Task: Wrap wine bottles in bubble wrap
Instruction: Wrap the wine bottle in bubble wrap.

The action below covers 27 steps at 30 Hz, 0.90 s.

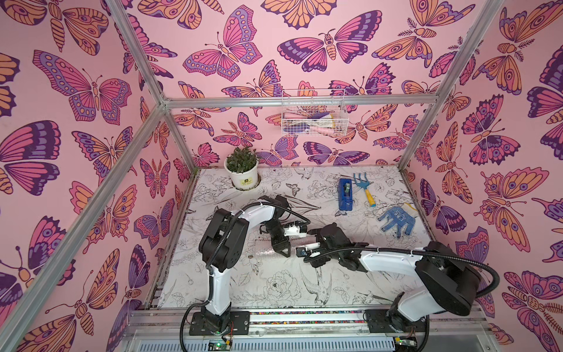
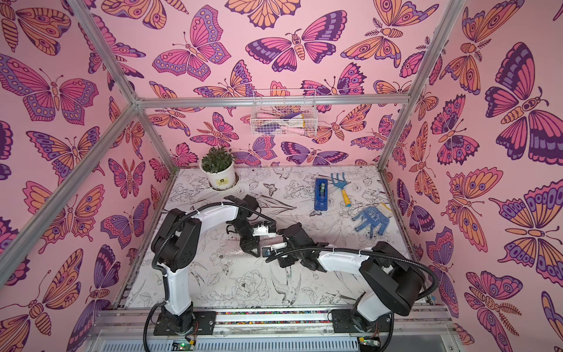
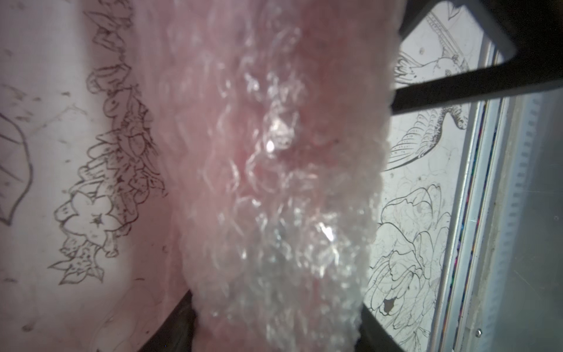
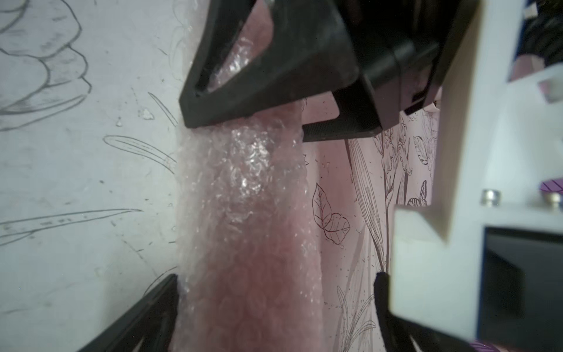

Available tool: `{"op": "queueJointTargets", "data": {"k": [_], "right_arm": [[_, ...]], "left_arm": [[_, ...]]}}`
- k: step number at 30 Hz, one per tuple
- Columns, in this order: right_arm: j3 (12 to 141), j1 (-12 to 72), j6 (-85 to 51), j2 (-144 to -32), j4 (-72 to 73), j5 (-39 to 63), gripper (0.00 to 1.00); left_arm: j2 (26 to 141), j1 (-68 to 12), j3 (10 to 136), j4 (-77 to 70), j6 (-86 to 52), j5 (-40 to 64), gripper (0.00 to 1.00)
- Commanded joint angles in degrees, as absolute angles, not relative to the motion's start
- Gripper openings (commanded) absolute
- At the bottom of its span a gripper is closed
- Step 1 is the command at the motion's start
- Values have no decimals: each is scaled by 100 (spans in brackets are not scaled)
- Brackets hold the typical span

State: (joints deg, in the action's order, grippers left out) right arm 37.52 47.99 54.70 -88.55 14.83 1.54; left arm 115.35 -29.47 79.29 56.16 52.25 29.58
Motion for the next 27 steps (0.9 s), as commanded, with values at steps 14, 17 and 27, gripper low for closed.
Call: {"op": "queueJointTargets", "data": {"k": [14,17,27], "right_arm": [[4689,4848,5666,-9686,-337,211,39],[4799,4828,5639,-9711,-589,308,22],[5371,4632,5396,-10009,-1549,637,9]], "left_arm": [[11124,-2610,7914,4879,4939,3140,68],[10511,-2435,7479,4029,4480,3136,99],[8290,-2268,5559,2289,4181,2713,99]]}}
